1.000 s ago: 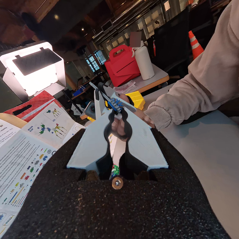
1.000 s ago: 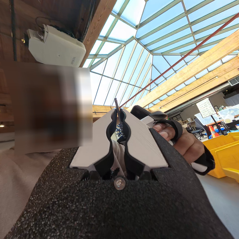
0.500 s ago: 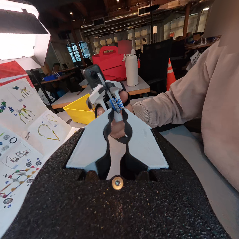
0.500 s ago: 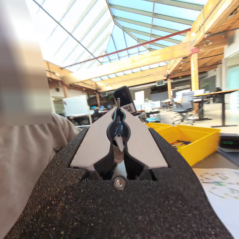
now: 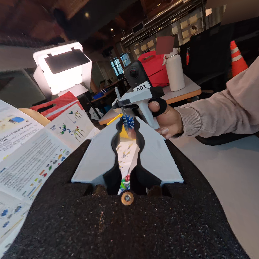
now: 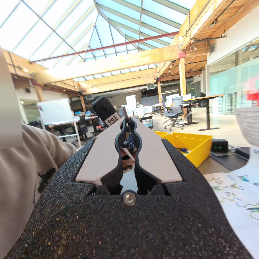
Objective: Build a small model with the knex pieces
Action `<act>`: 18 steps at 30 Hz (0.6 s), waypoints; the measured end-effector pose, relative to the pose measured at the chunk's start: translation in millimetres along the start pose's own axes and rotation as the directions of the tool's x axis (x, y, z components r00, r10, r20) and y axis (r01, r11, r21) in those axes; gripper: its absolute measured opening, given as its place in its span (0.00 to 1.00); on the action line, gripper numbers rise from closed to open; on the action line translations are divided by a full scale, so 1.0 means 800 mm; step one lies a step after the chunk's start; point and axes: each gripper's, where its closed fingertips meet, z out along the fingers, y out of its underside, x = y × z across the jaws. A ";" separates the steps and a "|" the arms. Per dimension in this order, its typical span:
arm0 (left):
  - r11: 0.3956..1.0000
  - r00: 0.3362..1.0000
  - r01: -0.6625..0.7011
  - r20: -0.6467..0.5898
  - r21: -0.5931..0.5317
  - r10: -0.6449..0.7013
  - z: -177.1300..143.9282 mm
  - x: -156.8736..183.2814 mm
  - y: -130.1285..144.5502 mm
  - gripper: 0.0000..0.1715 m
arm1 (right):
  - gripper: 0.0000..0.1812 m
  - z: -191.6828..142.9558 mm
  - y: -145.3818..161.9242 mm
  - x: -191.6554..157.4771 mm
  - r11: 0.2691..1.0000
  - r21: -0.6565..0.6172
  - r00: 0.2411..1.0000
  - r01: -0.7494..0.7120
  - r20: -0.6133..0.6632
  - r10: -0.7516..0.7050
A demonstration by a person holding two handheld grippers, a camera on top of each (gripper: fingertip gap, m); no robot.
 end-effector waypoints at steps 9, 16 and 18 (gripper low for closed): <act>0.932 0.919 -0.354 0.156 -0.082 0.363 -0.005 -0.006 -0.012 0.08 | 0.03 0.001 -0.013 -0.014 0.880 0.055 0.861 -0.472 0.242 0.447; 0.897 0.872 -0.434 0.210 -0.082 0.441 -0.003 -0.006 -0.020 0.08 | 0.03 -0.002 -0.020 -0.018 0.872 0.080 0.849 -0.483 0.287 0.444; 0.946 0.935 -0.320 0.147 -0.045 0.323 0.001 -0.003 -0.015 0.09 | 0.02 -0.005 -0.015 -0.012 0.938 0.064 0.922 -0.342 0.214 0.321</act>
